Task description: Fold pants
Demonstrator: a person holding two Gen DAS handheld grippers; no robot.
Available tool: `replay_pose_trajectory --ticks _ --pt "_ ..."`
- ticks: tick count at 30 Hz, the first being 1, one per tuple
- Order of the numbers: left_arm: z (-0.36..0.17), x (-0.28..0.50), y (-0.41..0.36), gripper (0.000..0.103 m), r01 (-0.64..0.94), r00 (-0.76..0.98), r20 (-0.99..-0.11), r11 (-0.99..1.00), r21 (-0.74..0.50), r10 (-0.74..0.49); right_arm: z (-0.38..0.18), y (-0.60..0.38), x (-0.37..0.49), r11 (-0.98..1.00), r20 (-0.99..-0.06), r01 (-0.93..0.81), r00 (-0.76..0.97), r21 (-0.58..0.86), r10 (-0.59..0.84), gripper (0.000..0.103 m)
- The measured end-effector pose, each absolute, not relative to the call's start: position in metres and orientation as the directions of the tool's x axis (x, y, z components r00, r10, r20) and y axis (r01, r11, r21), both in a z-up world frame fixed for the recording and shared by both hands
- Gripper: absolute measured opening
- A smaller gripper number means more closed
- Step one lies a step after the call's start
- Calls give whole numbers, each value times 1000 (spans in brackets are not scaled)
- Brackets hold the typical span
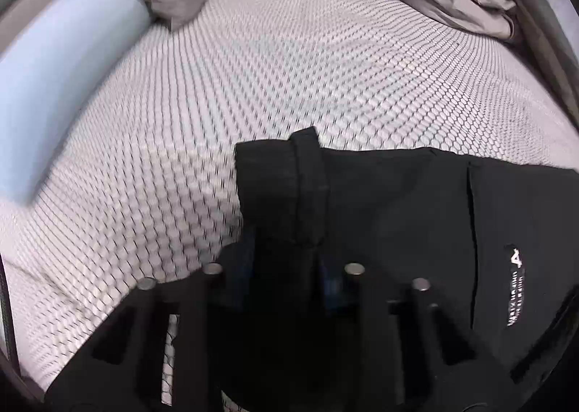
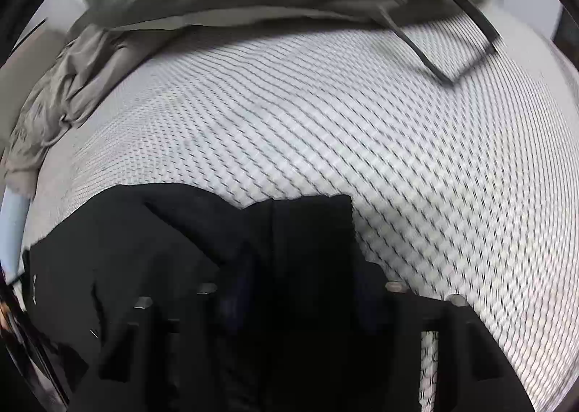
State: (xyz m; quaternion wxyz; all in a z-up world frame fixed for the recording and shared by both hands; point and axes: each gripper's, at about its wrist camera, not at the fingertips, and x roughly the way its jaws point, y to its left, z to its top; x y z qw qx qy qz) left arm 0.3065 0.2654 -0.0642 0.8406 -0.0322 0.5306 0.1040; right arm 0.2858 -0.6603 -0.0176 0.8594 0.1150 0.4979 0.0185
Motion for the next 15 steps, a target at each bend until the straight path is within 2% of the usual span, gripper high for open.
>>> replay_pose_trajectory --ticks 2,6,9,10,11,12,13,14,15 --pt "-60 315 258 12 -192 437 -884 977 89 167 -7 -653 286 980 -829 36 539 197 146 18" --pt "-53 348 263 12 -247 482 -860 968 51 168 15 -654 293 988 -786 66 614 140 71 14" --pt "-61 359 261 19 -280 468 -864 959 53 185 23 -660 309 974 -770 127 635 186 64 17" --pt "-57 359 261 24 -291 470 -862 955 52 190 27 -660 308 971 -777 146 627 188 57 26" --pt "-53 359 262 28 -297 484 -856 954 38 184 23 -661 308 968 -799 172 600 184 45 40" --pt "-47 352 264 39 -294 501 -849 956 15 167 21 -665 304 962 -809 191 586 194 47 45" --pt "-38 342 264 57 -289 521 -840 957 -9 149 22 -669 295 957 -805 194 591 214 60 51" --pt "-29 329 265 64 -285 548 -825 958 -31 136 26 -672 280 952 -791 186 607 242 82 57" --pt "-20 307 269 76 -287 584 -802 956 -55 129 28 -674 264 950 -777 180 623 256 91 61"
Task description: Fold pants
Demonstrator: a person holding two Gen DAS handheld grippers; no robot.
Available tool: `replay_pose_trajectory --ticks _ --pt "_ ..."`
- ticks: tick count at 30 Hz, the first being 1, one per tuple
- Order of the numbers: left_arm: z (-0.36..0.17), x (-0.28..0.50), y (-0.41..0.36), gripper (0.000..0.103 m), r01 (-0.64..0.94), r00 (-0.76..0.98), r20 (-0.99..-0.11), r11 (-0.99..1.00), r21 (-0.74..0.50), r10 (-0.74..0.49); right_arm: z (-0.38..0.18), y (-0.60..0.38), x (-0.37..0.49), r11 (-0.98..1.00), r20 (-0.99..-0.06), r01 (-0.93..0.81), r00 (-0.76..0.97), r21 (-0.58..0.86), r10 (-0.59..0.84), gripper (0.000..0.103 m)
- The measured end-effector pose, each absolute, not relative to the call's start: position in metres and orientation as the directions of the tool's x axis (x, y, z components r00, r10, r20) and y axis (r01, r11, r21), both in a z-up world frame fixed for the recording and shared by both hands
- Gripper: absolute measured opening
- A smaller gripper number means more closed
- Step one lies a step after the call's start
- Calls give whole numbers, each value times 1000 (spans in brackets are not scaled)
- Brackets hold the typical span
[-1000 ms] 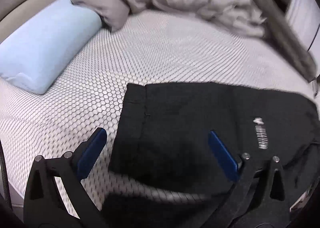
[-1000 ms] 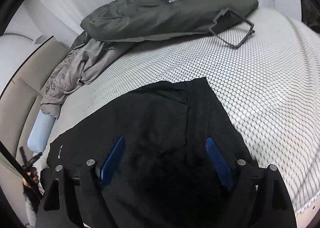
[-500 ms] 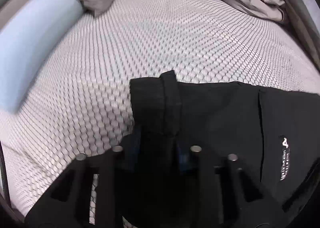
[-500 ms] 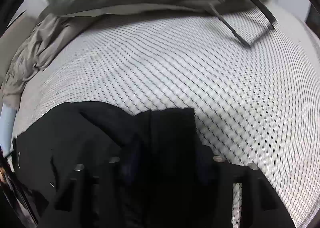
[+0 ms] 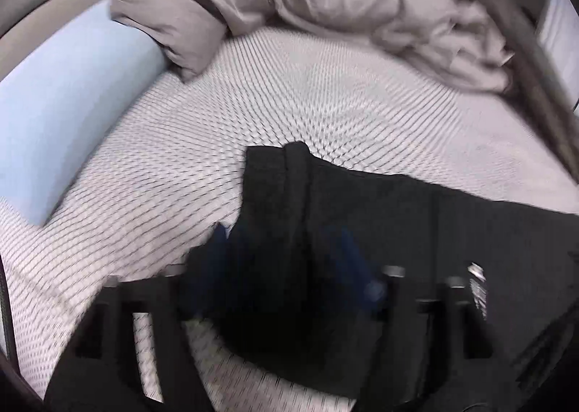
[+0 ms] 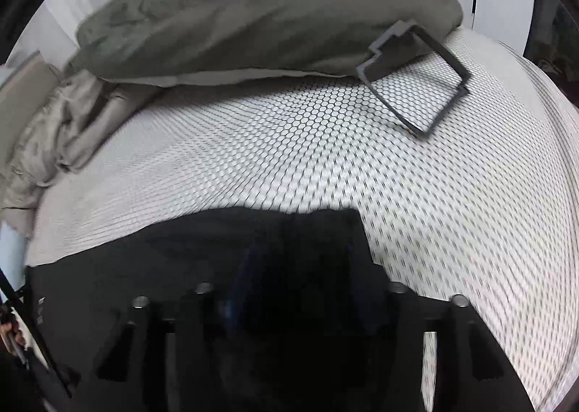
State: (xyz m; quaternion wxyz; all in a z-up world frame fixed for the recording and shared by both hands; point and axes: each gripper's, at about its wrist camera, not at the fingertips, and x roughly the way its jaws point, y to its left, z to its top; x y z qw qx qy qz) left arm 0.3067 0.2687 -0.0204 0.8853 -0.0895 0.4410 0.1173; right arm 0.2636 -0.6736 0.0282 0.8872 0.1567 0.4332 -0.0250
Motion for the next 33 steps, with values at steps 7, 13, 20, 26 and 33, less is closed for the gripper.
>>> replay_pose_trajectory --ticks 7,13,20,26,33 --pt "16 182 285 102 -253 657 -749 961 -111 86 68 -672 110 927 -602 106 785 359 143 97" --pt "-36 114 292 101 -241 495 -861 970 -7 117 53 -665 32 915 -588 95 791 393 170 98" --pt "-53 122 293 31 -263 563 -819 963 -51 111 20 -662 13 907 -633 133 756 399 168 98" --pt "-46 143 319 48 -414 506 -839 910 -33 200 23 -662 1 920 -630 154 767 361 119 98" --pt "-28 67 326 81 -432 605 -783 886 -170 145 -3 -684 -51 862 -592 191 792 470 148 98"
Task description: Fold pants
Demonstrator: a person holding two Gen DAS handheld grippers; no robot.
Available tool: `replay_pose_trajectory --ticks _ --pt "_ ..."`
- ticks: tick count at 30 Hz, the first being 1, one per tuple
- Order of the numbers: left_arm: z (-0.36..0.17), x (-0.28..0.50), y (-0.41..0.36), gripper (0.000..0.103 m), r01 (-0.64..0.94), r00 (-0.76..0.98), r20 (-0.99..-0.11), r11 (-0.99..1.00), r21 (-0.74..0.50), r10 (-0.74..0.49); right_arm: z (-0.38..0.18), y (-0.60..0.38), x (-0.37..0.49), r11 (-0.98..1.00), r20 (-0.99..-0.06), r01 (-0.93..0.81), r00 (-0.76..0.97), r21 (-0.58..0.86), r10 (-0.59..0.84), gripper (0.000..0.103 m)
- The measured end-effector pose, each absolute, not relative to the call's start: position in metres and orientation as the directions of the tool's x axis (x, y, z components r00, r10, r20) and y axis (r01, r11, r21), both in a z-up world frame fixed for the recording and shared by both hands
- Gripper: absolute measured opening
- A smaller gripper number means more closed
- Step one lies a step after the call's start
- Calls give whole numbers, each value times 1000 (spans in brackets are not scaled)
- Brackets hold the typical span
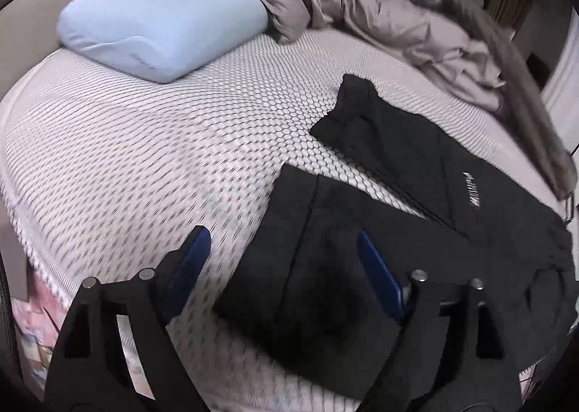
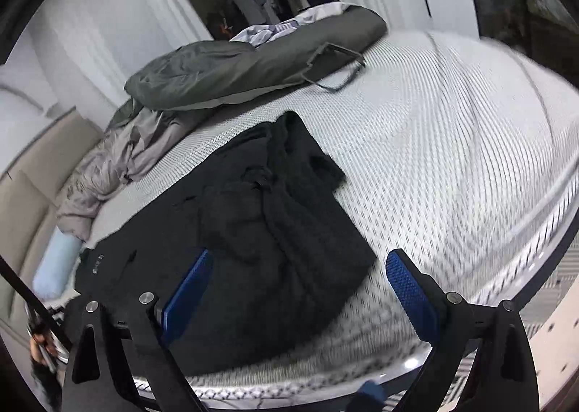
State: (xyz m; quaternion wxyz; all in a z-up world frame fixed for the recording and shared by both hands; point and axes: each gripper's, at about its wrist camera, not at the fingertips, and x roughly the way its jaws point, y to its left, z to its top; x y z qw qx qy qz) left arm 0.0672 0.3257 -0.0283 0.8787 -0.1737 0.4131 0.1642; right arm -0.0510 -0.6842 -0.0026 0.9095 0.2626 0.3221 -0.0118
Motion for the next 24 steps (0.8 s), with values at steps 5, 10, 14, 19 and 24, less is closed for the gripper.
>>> replay_pose_trajectory --ticks 5,10,14,19,24 --pt "-19 12 316 83 -491 623 -759 849 -195 186 -44 -687 -57 780 -554 161 789 605 267 88" --pt "-21 -27 302 83 -493 651 -747 823 -281 135 -64 -689 -41 726 -505 150 809 671 299 69" --pt "-23 -55 291 83 -483 680 -729 798 -361 81 -54 -688 -51 744 -460 106 840 659 287 16" --pt "-28 -52 276 82 -449 699 -712 813 -371 61 -59 -699 -69 721 -437 101 849 686 297 16" --pt "-60 -7 277 66 -450 647 -762 796 -405 -22 -57 -699 -67 698 -421 79 843 712 334 25"
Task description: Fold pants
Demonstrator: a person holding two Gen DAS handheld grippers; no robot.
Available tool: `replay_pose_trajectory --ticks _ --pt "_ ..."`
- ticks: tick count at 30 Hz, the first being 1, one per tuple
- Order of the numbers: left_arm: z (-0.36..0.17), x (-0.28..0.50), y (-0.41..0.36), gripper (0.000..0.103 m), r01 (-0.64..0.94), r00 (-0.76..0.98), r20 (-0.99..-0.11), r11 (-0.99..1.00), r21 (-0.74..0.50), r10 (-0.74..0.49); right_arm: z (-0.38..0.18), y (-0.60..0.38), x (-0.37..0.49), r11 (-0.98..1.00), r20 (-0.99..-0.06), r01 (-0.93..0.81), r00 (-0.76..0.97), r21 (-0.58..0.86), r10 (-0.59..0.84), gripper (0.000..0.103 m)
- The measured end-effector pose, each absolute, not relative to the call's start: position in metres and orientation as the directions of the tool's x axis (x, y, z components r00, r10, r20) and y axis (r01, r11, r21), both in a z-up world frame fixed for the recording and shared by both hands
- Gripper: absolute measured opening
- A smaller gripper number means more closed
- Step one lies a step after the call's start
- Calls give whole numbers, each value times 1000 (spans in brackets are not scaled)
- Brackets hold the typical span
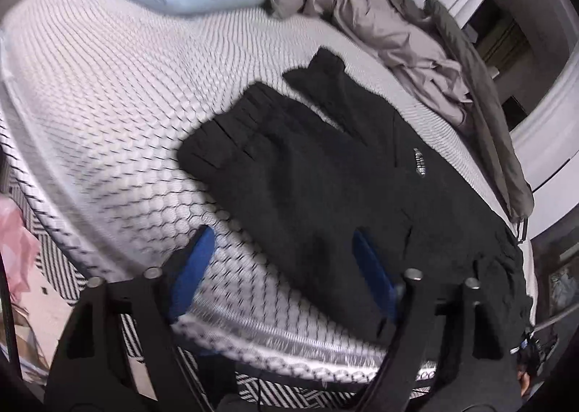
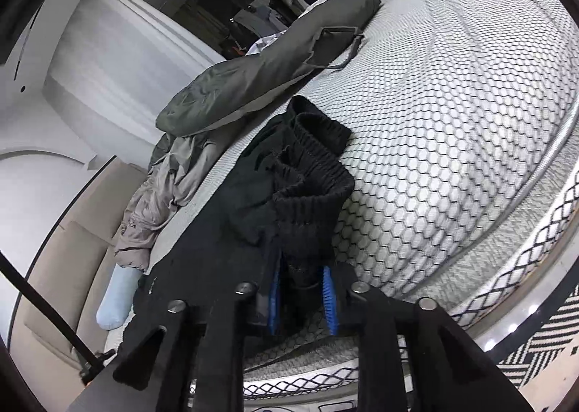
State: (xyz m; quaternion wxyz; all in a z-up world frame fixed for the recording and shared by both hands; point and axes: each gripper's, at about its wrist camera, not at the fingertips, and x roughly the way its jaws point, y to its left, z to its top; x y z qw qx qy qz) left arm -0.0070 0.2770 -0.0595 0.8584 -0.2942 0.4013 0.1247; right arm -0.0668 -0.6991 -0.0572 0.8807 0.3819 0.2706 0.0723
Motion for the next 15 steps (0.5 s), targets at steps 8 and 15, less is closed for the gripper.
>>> replay_pose_trajectory --ticks 8,15 --pt "-65 -3 296 0 -480 706 -708 723 -497 -17 -61 -697 -53 693 -441 96 831 715 340 14" --pt "-49 -29 300 0 -456 718 -696 754 -473 -2 -53 -700 -94 690 -409 70 846 720 341 12"
